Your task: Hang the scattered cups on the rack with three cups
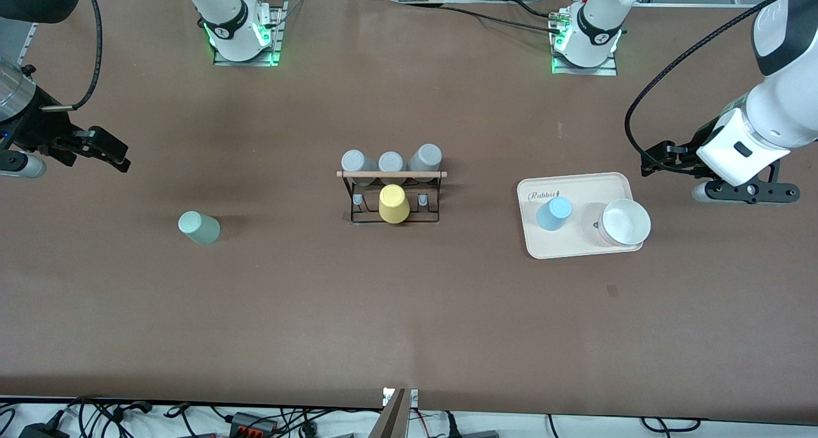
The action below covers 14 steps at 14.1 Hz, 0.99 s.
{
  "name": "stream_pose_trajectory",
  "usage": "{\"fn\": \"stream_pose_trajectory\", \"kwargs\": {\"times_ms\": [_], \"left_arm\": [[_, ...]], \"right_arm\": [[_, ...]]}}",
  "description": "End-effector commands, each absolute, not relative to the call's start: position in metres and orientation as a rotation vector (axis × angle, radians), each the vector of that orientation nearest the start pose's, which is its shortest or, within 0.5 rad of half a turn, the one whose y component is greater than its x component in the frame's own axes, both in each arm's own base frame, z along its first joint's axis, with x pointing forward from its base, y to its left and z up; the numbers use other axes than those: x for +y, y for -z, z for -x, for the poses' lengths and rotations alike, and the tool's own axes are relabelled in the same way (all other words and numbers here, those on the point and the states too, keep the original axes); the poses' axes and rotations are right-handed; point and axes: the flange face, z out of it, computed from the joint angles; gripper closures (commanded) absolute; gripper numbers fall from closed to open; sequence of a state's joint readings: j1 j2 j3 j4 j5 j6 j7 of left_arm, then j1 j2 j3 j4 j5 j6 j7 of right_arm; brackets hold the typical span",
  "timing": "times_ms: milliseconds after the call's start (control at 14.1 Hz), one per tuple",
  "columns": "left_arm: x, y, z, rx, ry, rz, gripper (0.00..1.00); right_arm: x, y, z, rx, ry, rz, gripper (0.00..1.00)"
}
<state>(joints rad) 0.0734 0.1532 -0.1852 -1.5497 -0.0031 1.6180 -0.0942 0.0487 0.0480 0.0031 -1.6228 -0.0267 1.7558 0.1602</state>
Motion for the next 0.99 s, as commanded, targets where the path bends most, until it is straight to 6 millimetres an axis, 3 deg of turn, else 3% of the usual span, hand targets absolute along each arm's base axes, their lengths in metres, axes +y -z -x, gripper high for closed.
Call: {"fn": "stream_pose_trajectory", "kwargs": {"times_ms": [0,354,496,638,709,921], "left_arm": [[-0.06,-0.554,-0.591,0.051,-0.126,3.185,0.0],[-0.061,-0.556,-0.597,0.05,-0.111,3.188,0.0],[-0.062,-0.543,-0.609,0.049,-0.136,3.193,0.0],[-0.067,-0.512,-0.62,0.066,-0.214,3.193,0.0],[-0.08,-0.5,-0.622,0.09,-0.245,3.189,0.0],[-0.105,-0.41,-0.642,0.13,-0.404,3.176,0.0]], "right_arm": [[0.031,-0.591,-0.586,0.193,0.123,3.151,0.0],[0.03,-0.598,-0.588,0.168,0.143,3.157,0.0],[0.03,-0.602,-0.588,0.168,0.158,3.157,0.0],[0.029,-0.605,-0.588,0.176,0.169,3.151,0.0],[0.03,-0.604,-0.588,0.174,0.164,3.15,0.0],[0.029,-0.605,-0.587,0.181,0.157,3.15,0.0]]}}
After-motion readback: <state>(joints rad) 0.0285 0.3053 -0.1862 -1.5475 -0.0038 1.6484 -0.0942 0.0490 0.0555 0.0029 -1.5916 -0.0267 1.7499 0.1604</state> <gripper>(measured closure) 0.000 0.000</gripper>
